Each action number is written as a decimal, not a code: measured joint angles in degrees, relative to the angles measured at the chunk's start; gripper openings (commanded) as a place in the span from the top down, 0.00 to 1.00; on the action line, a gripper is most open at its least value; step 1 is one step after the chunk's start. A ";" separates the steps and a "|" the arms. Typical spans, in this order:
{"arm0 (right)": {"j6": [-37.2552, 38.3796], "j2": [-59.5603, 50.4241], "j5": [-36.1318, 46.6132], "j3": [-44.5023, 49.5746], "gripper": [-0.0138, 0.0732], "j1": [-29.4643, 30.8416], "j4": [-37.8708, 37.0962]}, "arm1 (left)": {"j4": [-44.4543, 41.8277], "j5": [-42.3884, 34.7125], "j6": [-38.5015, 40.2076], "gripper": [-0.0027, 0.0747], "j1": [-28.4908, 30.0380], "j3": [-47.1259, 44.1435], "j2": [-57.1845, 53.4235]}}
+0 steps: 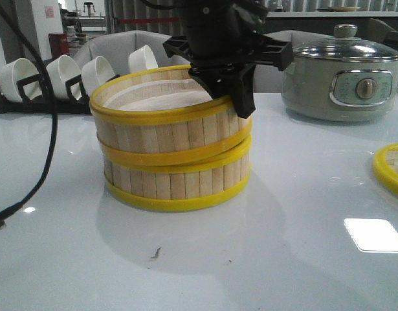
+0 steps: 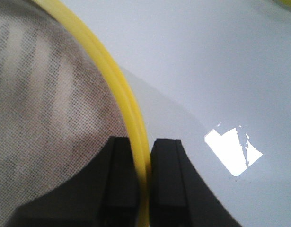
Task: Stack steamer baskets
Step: 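Move the held basket over the middle basket and lower it on top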
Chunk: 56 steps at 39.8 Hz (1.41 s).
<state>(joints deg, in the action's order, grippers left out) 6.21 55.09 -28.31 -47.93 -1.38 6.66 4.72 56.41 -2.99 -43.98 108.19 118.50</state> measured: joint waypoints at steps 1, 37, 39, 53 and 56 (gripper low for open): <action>0.00 0.00 0.00 0.00 0.37 0.00 0.00 | 0.11 0.00 0.00 0.84 0.00 0.00 0.00; 0.00 0.00 0.00 0.00 0.37 0.00 0.04 | 1.96 -0.87 -0.12 0.84 0.00 0.26 2.36; 0.00 0.00 0.00 0.00 0.37 0.00 0.04 | 1.96 -0.96 -0.12 0.84 0.00 0.26 2.36; 0.00 0.00 0.00 0.00 0.37 0.00 0.04 | 0.26 -1.19 -0.12 0.84 0.00 0.26 2.36; 0.00 0.00 0.00 0.00 0.37 0.00 0.04 | 0.16 -1.19 -0.12 0.84 0.00 0.26 2.36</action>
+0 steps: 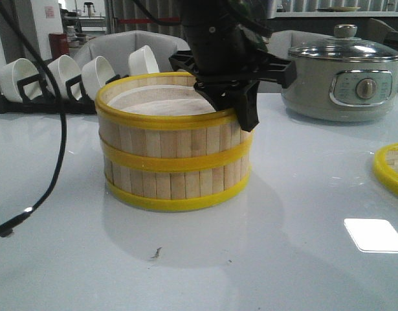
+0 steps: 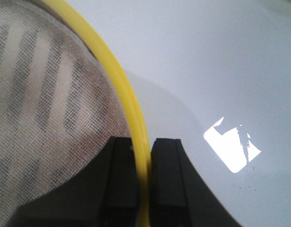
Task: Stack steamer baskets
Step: 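Move the held basket over the middle basket and lower it on top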
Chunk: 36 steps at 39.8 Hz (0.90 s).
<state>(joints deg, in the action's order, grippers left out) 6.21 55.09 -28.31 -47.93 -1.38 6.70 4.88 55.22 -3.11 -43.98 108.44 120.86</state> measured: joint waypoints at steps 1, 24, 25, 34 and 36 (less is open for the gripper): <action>0.00 0.00 0.00 0.00 0.37 0.00 0.00 | 0.00 0.00 0.00 0.84 0.00 0.00 0.00; 0.00 0.00 0.00 0.00 0.37 0.00 0.00 | -0.97 -1.16 0.46 0.60 0.00 0.02 0.00; 0.00 0.00 0.00 0.00 0.37 0.00 0.00 | -1.35 -1.48 0.46 0.56 0.00 0.02 0.00; 0.00 0.00 0.00 0.00 0.37 0.00 0.00 | -2.23 -2.97 0.46 0.35 0.00 0.12 0.00; 0.00 0.00 0.00 0.00 0.37 0.00 0.00 | -2.23 -3.08 0.46 0.35 0.00 0.12 0.00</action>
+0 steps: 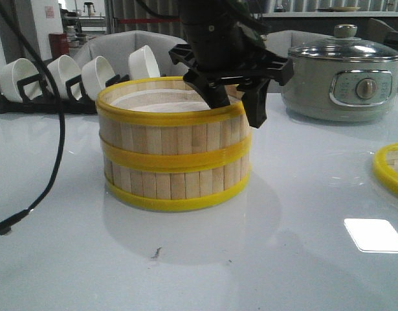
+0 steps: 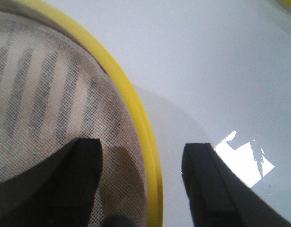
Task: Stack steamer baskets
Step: 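Move the held basket over the middle basket and lower it on top, then open the left gripper and raise it away from the stack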
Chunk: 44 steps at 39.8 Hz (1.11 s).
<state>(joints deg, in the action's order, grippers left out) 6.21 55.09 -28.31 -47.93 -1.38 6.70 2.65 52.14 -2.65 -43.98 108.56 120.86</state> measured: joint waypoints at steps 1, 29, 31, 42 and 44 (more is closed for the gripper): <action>0.00 0.00 0.00 0.00 0.37 0.00 0.00 | 0.00 0.00 0.00 0.35 0.00 0.00 0.00; 0.00 0.00 0.00 0.00 0.37 0.00 0.00 | -14.36 12.23 2.65 0.74 2.52 19.32 -8.44; 0.00 0.00 0.00 0.00 0.37 0.00 0.00 | -14.58 12.76 3.25 0.74 4.32 19.53 -11.14; 0.00 0.00 0.00 0.00 0.37 0.00 0.00 | -15.86 14.38 4.62 0.74 18.03 12.32 -26.51; 0.00 0.00 0.00 0.00 0.37 0.00 0.00 | -15.86 14.38 4.75 0.74 20.46 9.75 -29.41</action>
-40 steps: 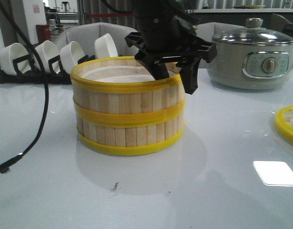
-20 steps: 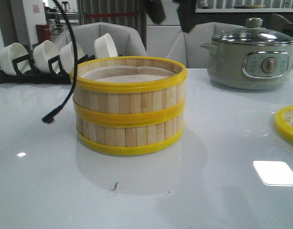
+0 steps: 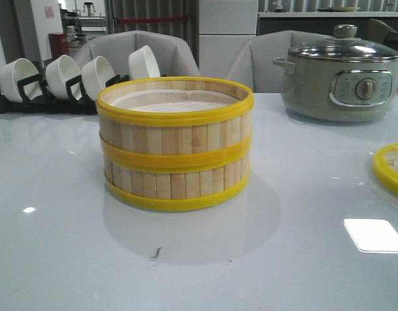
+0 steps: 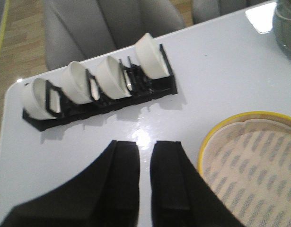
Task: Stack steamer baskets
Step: 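Open the left gripper and raise it away from the stack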
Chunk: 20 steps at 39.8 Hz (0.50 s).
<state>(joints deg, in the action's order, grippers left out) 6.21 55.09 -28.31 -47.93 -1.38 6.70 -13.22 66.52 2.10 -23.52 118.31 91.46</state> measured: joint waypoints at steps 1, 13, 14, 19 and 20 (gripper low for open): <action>0.00 0.00 0.00 0.00 0.37 0.00 0.00 | 0.00 -0.25 0.22 0.74 1.10 -1.51 -1.65; 0.00 0.00 0.00 0.00 0.37 0.00 0.00 | -0.11 -5.27 1.57 0.74 5.33 -18.93 -19.62; 0.00 0.00 0.00 0.00 0.37 0.00 0.00 | -0.11 -5.71 1.70 0.74 5.33 -20.41 -20.86; 0.00 0.00 0.00 0.00 0.37 0.00 0.00 | 0.01 -7.67 1.82 0.74 5.33 -26.51 -28.58; 0.00 0.00 0.00 0.00 0.37 0.00 0.00 | 0.01 -7.82 1.82 0.74 5.33 -27.67 -29.76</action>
<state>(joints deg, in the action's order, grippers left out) 6.21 55.09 -28.31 -47.93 -1.38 6.70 -13.21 58.70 3.93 -18.19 90.65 61.70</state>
